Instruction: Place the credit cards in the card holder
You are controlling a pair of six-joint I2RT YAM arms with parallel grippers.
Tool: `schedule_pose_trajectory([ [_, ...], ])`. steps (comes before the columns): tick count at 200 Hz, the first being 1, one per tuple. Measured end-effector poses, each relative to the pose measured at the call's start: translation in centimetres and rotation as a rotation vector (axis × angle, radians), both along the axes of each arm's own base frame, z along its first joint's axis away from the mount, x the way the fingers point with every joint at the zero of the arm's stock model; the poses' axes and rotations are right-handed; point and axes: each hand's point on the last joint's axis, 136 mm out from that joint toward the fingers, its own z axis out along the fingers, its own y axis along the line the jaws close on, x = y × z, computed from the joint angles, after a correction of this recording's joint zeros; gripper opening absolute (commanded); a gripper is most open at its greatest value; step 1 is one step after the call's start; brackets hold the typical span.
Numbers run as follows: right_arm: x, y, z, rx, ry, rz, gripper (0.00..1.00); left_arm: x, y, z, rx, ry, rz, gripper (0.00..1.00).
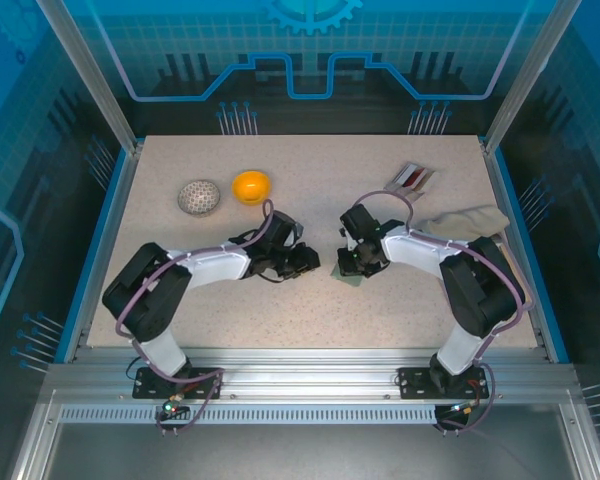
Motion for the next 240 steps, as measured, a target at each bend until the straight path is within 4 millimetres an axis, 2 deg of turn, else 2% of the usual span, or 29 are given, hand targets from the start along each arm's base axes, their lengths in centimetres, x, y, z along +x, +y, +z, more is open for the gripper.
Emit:
schedule_pose_trajectory([
  [12, -0.2, 0.1, -0.2, 0.011, 0.002, 0.003, 0.15, 0.3, -0.4, -0.4, -0.001, 0.014, 0.000, 0.33],
  [23, -0.3, 0.2, -0.1, 0.021, -0.001, 0.004, 0.15, 0.5, -0.6, -1.0, 0.001, 0.035, 0.002, 0.39],
  [44, -0.4, 0.4, -0.1, 0.039, -0.002, 0.004, 0.16, 0.7, -1.1, -1.8, 0.001, 0.060, -0.004, 0.42],
  [68, -0.5, 0.1, 0.4, 0.067, -0.005, -0.012, 0.22, 1.3, -1.8, -1.9, -0.007, 0.065, -0.017, 0.46],
  [98, 0.1, -0.8, 3.2, 0.119, -0.069, -0.077, 0.32, 2.3, -3.0, -1.2, -0.025, 0.048, -0.058, 0.51],
  [108, 0.7, -1.3, 4.3, 0.145, -0.101, -0.105, 0.32, 2.7, -3.5, -1.0, -0.028, 0.043, -0.076, 0.51],
  [121, 1.4, -2.1, 4.7, 0.173, -0.115, -0.146, 0.30, 3.2, -4.2, -0.9, -0.028, 0.039, -0.099, 0.52],
  [146, 1.8, -3.9, 2.9, 0.172, -0.064, -0.217, 0.25, 3.5, -4.8, -1.4, -0.021, 0.049, -0.135, 0.53],
  [184, 0.8, -4.0, 0.1, 0.164, 0.035, -0.235, 0.20, 2.9, -4.8, -2.6, 0.001, 0.093, -0.171, 0.54],
  [211, 0.9, -3.9, -0.2, 0.172, 0.036, -0.236, 0.19, 2.6, -5.2, -3.2, 0.000, 0.113, -0.203, 0.53],
  [240, 1.0, -3.8, -0.3, 0.176, 0.035, -0.231, 0.18, 2.3, -5.6, -3.1, -0.005, 0.119, -0.237, 0.45],
])
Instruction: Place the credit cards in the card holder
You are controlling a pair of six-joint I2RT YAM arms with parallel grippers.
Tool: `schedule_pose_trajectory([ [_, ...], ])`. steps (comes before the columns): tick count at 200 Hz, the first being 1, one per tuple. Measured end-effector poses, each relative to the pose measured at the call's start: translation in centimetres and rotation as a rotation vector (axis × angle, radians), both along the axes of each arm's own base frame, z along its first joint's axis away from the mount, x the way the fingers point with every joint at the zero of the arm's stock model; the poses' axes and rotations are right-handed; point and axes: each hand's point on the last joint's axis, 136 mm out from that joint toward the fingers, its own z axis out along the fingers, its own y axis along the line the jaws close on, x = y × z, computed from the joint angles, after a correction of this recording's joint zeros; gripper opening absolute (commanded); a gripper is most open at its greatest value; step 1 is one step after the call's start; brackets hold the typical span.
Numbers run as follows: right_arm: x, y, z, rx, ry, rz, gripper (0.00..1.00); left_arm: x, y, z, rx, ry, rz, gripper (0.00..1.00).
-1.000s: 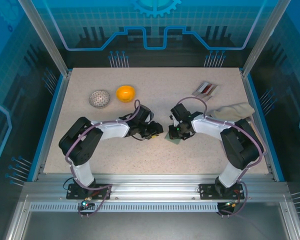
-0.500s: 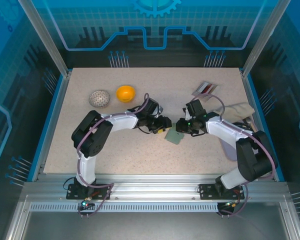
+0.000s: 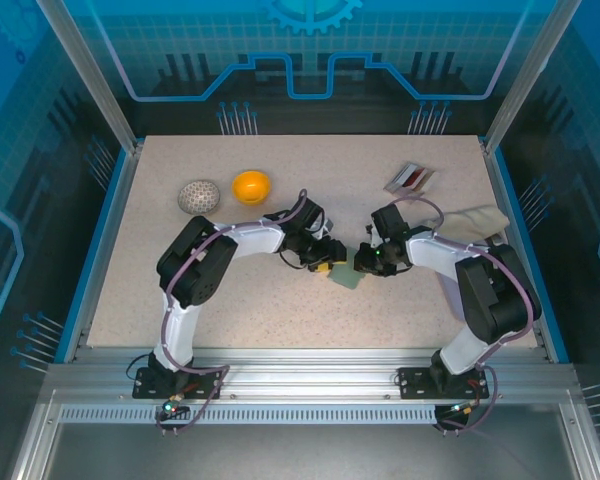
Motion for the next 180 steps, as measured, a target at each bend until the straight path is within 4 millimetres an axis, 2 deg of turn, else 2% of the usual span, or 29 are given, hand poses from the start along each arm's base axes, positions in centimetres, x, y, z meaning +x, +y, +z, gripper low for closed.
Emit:
schedule_pose_trajectory([
  [23, 0.0, -0.1, -0.1, -0.002, -0.002, 0.005, 0.19, -0.4, 0.1, -0.2, 0.006, 0.016, -0.008, 0.29],
  [39, 0.1, -0.1, -0.1, -0.003, -0.002, 0.005, 0.19, -0.5, 0.1, -0.2, 0.004, 0.017, -0.014, 0.27],
  [61, 0.1, -0.2, -0.1, -0.003, -0.003, 0.006, 0.19, -1.1, 0.3, -0.3, -0.008, 0.021, -0.016, 0.18],
  [81, 0.1, -0.1, -0.1, -0.002, -0.004, 0.006, 0.21, -1.5, 0.4, 0.1, -0.030, 0.009, -0.018, 0.06],
  [95, 0.1, -0.1, 0.0, 0.000, -0.003, 0.007, 0.23, -1.5, 0.3, 0.5, -0.049, -0.002, -0.013, 0.00],
  [142, -0.4, 0.3, 1.0, -0.030, -0.017, 0.030, 0.41, -2.0, 0.3, 0.2, -0.090, 0.010, 0.038, 0.00],
  [180, 0.0, 1.7, 2.1, -0.079, -0.055, 0.075, 0.46, -1.8, 0.1, 0.4, -0.114, 0.012, 0.060, 0.00],
])
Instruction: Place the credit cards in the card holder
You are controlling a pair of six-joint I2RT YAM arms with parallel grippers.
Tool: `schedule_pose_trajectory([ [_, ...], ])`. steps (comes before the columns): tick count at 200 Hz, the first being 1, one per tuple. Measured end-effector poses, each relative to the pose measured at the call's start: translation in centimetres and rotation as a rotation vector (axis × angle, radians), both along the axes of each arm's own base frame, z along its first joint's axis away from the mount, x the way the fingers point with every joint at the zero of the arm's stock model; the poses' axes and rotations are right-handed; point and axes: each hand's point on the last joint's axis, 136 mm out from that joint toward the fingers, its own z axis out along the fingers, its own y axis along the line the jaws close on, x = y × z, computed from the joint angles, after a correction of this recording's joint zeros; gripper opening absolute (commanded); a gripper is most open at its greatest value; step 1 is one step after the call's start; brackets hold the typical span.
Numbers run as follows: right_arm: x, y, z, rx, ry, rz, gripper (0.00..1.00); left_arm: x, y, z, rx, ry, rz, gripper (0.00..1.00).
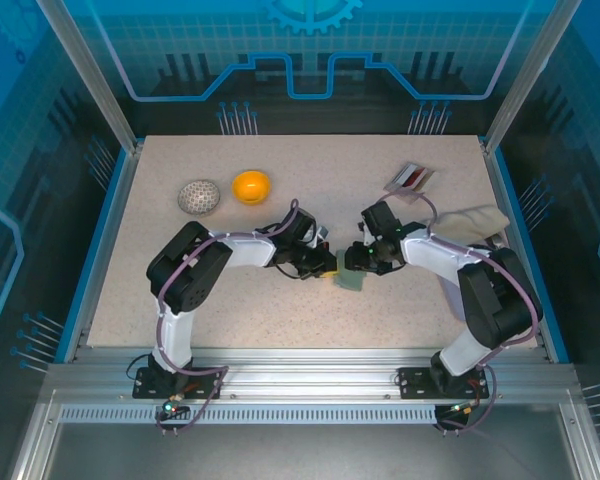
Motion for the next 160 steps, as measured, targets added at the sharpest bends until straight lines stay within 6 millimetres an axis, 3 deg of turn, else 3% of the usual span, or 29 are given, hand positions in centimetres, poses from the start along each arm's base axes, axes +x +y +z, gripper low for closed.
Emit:
schedule_pose_trajectory([
  [37, -0.9, -0.1, -1.1, -0.078, 0.023, 0.019, 0.51, 0.2, -0.2, 0.6, -0.018, -0.006, 0.013, 0.00],
  [62, -1.1, -0.2, -1.7, -0.159, 0.021, 0.034, 0.51, -0.2, 0.1, 0.0, -0.004, 0.006, 0.020, 0.00],
  [105, -0.8, -0.8, -1.7, -0.264, 0.006, 0.026, 0.21, -0.2, 0.2, 0.4, 0.001, -0.013, 0.030, 0.00],
  [160, -0.7, -0.7, -0.7, -0.207, 0.005, -0.001, 0.07, -0.9, 0.9, 1.0, -0.016, -0.074, 0.043, 0.00],
])
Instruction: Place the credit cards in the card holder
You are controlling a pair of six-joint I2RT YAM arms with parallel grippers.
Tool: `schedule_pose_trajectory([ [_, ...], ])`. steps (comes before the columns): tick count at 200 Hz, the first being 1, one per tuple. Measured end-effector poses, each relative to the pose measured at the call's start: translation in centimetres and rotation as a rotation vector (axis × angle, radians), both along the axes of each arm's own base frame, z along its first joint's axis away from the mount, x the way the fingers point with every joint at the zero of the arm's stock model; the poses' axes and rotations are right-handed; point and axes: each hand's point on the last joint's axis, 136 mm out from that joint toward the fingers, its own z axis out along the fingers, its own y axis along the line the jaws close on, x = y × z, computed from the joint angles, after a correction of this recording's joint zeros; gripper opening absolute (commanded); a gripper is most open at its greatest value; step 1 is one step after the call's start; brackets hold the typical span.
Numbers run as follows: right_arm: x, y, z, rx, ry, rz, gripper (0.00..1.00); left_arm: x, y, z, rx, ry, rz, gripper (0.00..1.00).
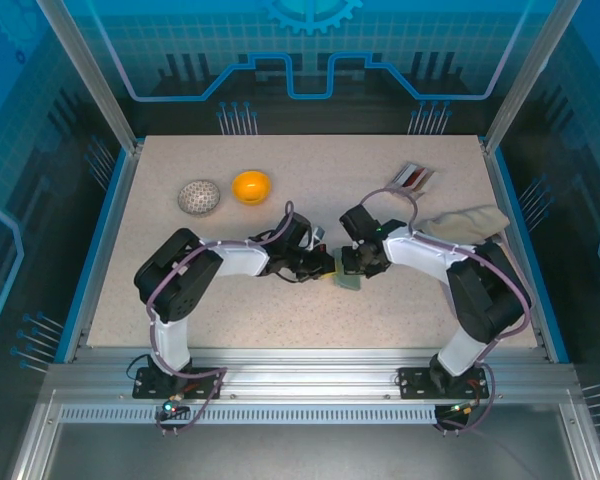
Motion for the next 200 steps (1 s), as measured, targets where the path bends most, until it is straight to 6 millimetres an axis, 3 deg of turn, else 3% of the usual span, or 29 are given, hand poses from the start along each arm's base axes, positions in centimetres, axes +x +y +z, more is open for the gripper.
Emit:
schedule_pose_trajectory([
  [39, 0.7, -4.8, -0.9, -0.077, 0.014, -0.120, 0.02, -1.3, 1.1, -0.9, 0.020, 0.034, 0.001, 0.00],
  [128, -2.1, -5.5, -1.8, -0.105, 0.096, -0.090, 0.23, -3.4, 2.7, -1.1, 0.039, 0.070, 0.010, 0.00],
  [165, -2.9, -5.4, -1.2, -0.106, 0.109, -0.069, 0.28, -3.9, 3.1, -1.3, 0.055, 0.081, 0.018, 0.16],
  [186, -2.7, -5.4, 0.6, -0.087, 0.079, -0.059, 0.30, -4.1, 3.3, -1.3, 0.070, 0.087, 0.024, 0.27],
  [200, -1.5, -5.3, 2.5, -0.065, 0.034, -0.058, 0.32, -4.2, 3.5, -1.2, 0.082, 0.086, 0.027, 0.35],
])
